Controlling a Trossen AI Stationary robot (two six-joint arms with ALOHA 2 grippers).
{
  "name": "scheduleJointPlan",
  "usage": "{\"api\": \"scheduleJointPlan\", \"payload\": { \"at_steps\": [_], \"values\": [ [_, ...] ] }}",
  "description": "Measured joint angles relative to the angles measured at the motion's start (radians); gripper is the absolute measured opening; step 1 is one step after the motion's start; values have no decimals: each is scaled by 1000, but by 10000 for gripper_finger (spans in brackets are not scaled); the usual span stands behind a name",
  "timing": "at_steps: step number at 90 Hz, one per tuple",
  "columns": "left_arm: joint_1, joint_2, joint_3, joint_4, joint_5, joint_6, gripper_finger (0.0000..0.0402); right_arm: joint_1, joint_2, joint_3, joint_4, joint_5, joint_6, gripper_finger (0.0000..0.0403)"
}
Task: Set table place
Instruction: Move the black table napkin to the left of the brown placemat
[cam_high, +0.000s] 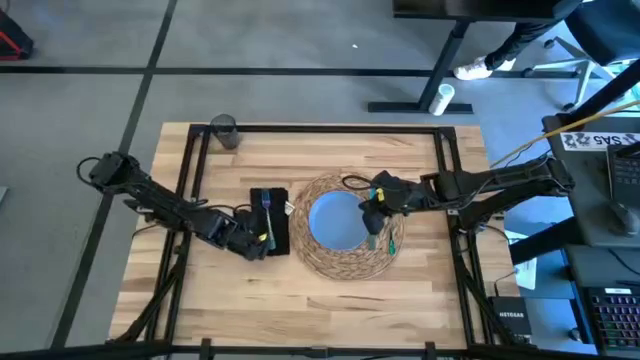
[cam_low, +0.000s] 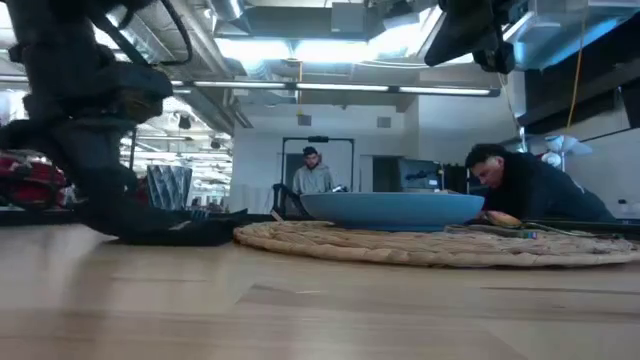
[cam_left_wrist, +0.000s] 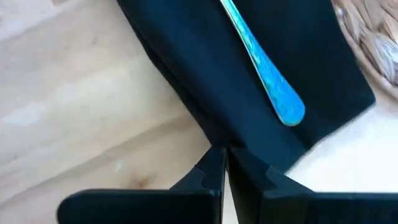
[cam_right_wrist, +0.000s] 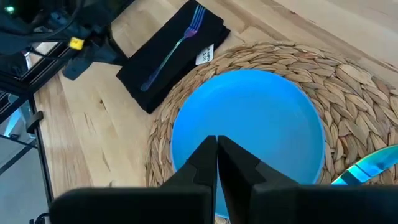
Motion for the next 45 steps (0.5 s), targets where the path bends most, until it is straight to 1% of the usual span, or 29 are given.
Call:
{"api": "scheduleJointPlan", "payload": {
  "at_steps": [15,28,38,45],
  "values": [
    [-60,0,18,-58,1,-50,0,0,0,0,0,0,-2,0],
    [-84,0,45,-128,1,-59,0,0,0,0,0,0,-18,0],
    [-80,0,70,-140,-12,-24,0,0,0,0,2,0,-21,0],
    [-69,0,92,-134,-41,19,0,0,0,0,3,0,-21,0]
  ]
}}
